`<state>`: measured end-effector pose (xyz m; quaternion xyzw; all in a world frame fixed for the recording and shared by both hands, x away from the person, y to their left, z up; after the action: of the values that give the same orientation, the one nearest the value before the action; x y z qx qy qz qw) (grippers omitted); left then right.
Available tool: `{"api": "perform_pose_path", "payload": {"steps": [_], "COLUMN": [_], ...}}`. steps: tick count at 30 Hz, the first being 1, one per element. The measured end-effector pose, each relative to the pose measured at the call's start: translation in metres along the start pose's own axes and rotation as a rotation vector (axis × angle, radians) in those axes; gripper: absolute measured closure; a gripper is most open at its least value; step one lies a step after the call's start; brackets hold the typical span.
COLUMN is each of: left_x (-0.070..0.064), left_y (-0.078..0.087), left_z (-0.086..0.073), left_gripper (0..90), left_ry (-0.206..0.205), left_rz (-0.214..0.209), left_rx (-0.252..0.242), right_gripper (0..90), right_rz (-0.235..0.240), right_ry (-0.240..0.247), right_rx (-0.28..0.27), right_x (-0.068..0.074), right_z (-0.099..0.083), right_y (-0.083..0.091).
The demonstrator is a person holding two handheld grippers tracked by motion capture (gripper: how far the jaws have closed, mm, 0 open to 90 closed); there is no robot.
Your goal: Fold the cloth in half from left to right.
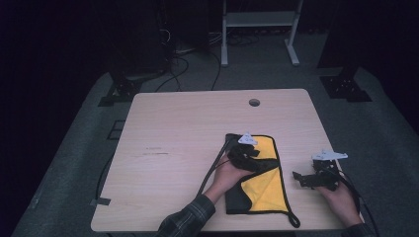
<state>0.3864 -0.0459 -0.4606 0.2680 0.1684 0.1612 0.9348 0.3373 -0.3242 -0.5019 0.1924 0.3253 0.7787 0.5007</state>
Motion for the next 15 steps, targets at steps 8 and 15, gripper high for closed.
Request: {"api": "perform_pose_path", "payload": {"steps": [8, 15], "left_x": [0.009, 0.021], "left_y": [0.035, 0.059], "left_z": [-0.017, -0.036], "left_gripper": [26.9, 25.2], "left_ry": [-0.009, 0.001], "left_rz": [0.087, 0.161], "left_rx": [-0.008, 0.003], "right_gripper": [1.1, 1.1], "right_rz": [0.000, 0.000], "right_ry": [0.000, 0.000], "right_rx": [0.000, 0.000], "right_x": [0.000, 0.000], "right_z": [0.000, 0.000], "right_y": [0.000, 0.000]}}
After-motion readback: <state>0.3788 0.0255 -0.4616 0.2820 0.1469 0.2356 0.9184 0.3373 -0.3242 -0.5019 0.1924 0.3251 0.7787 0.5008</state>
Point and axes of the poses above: each handheld gripper's, and its own axes: y roughly backward along the jaws, z roughly out of its top, x roughly to its left, the point moved 2 cm from there along -y, roughly forward along the jaws, and after that the axes turned 3 degrees about -z, right-handed, at the moved point
